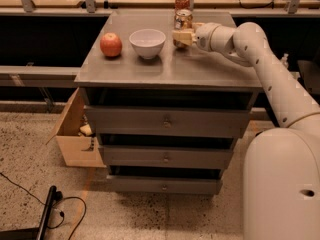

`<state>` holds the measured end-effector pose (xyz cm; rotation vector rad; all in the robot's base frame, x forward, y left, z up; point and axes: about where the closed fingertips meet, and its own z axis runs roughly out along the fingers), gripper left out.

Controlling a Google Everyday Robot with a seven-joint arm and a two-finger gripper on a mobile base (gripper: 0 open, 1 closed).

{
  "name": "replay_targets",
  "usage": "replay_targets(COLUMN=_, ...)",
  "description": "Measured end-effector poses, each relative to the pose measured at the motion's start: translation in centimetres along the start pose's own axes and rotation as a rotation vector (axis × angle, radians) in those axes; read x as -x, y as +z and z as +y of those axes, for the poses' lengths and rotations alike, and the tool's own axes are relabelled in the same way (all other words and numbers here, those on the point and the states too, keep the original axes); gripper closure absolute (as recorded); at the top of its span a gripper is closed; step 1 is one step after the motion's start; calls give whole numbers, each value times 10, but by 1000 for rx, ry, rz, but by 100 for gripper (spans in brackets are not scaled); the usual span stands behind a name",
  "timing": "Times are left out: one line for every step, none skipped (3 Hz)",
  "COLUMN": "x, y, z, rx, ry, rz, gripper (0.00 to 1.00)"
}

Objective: Pick orange can

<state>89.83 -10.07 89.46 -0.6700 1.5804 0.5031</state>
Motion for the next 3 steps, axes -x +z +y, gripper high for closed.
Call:
replay_targets(x=36, y=-14, z=6, rx=23, ry=-18, rz=-38, gripper=100)
replay_targets(x=94, y=-48, z=17, rx=50, ry=-46, rz=-92, gripper=100)
replay_targets(x=96, y=-49, z=18, rx=51, ry=-47, rz=-93, gripper=100)
